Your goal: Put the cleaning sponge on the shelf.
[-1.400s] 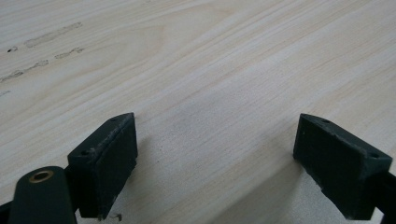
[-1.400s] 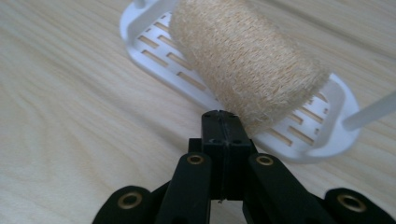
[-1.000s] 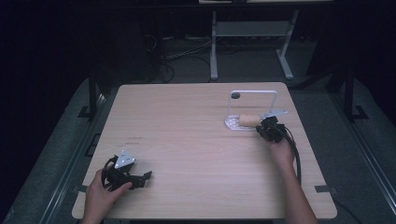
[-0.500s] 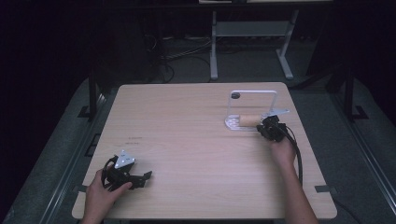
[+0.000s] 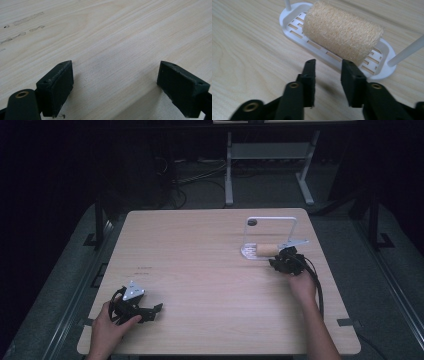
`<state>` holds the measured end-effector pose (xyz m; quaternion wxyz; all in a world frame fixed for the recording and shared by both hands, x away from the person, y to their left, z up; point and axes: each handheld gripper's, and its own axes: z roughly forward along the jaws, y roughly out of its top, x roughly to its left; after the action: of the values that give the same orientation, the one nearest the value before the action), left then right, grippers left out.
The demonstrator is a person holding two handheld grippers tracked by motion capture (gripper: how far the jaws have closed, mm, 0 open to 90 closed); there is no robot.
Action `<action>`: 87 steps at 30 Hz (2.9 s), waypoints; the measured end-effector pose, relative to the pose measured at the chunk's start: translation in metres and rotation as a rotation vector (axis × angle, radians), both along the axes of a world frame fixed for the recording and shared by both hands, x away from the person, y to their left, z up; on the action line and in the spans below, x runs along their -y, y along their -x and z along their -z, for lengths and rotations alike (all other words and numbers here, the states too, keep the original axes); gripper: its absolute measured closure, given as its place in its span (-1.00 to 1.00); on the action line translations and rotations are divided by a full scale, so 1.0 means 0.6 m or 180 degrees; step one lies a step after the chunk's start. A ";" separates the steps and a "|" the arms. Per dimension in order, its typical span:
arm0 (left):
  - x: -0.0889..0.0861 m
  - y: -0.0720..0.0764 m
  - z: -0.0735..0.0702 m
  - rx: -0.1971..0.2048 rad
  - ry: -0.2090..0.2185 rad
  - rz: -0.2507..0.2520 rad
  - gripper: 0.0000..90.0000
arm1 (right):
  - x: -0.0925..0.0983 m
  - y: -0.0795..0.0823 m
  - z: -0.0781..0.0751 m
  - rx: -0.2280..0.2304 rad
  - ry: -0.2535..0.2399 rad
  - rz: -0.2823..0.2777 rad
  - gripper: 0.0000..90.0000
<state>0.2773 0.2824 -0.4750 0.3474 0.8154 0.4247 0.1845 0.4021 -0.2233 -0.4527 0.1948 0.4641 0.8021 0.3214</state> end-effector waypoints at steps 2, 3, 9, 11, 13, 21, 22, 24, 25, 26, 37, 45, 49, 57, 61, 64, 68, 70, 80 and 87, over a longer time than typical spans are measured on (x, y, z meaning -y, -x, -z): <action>0.000 0.000 0.000 0.0001 -0.0004 0.0000 -0.71 | -0.001 0.002 -0.001 -0.0015 -0.0001 -0.0007 0.34; 0.000 0.000 0.000 -0.0001 0.0000 0.0000 -0.71 | -0.003 0.007 -0.003 -0.0014 -0.0014 -0.0033 0.20; 0.000 0.000 0.000 0.0000 -0.0005 0.0003 -0.71 | -0.012 0.015 -0.004 -0.0035 -0.0033 -0.0081 -0.13; 0.000 0.000 0.000 -0.0006 -0.0012 0.0005 -0.71 | -0.016 0.018 -0.004 -0.0060 -0.0053 -0.0114 -0.23; 0.000 0.000 0.000 -0.0002 -0.0006 0.0004 -0.71 | -0.021 0.021 -0.003 -0.0091 -0.0072 -0.0135 -0.32; 0.000 0.000 0.000 0.0005 -0.0003 0.0004 -0.71 | -0.041 0.043 -0.003 -0.0140 -0.0085 -0.0238 -0.61; 0.000 0.000 0.000 0.0005 -0.0001 0.0003 -0.71 | -0.041 0.045 -0.004 -0.0143 -0.0103 -0.0241 -0.64; 0.000 0.000 0.000 0.0005 -0.0001 0.0003 -0.71 | -0.042 0.052 -0.005 -0.0149 -0.0158 -0.0238 -0.69; 0.000 0.000 0.000 0.0005 -0.0001 0.0003 -0.71 | -0.042 0.052 -0.005 -0.0149 -0.0158 -0.0238 -0.69; 0.000 0.000 0.000 0.0005 -0.0001 0.0003 -0.71 | -0.042 0.054 -0.004 -0.0148 -0.0170 -0.0246 -0.70; 0.000 0.000 0.000 0.0005 -0.0003 0.0002 -0.71 | -0.050 0.094 0.006 -0.0153 -0.0195 -0.0339 -0.80; 0.000 0.000 0.000 0.0005 0.0000 0.0002 -0.71 | -0.058 0.122 0.006 -0.0084 -0.0246 -0.0422 -0.82; 0.000 0.000 0.000 0.0005 -0.0001 0.0002 -0.71 | -0.060 0.138 0.008 -0.0049 -0.0243 -0.0451 -0.88; 0.000 0.000 0.000 0.0006 -0.0002 0.0003 -0.71 | -0.057 0.166 0.008 -0.0022 -0.0264 -0.0484 -0.88; 0.000 0.000 0.000 0.0006 -0.0001 0.0003 -0.71 | -0.055 0.179 0.009 -0.0005 -0.0292 -0.0500 -0.88; 0.000 0.000 0.000 0.0006 -0.0002 0.0003 -0.71 | -0.055 0.187 0.013 0.0007 -0.0283 -0.0516 -0.88; 0.000 0.000 0.000 0.0006 -0.0001 0.0003 -0.71 | -0.054 0.196 0.021 0.0013 -0.0237 -0.0514 -0.88; 0.000 0.000 0.000 0.0006 -0.0001 0.0003 -0.71 | -0.053 0.197 0.022 0.0008 -0.0239 -0.0517 -0.88; 0.000 0.000 0.000 0.0007 -0.0002 0.0004 -0.71 | -0.057 0.219 0.040 -0.0050 -0.0168 -0.0560 -0.93; 0.000 0.000 0.000 0.0006 -0.0001 0.0004 -0.71 | -0.061 0.228 0.048 -0.0042 -0.0126 -0.0603 -0.94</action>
<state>0.2773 0.2825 -0.4752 0.3477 0.8155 0.4239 0.1852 0.2652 -0.1866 -0.4817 0.1490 0.3920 0.8372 0.3511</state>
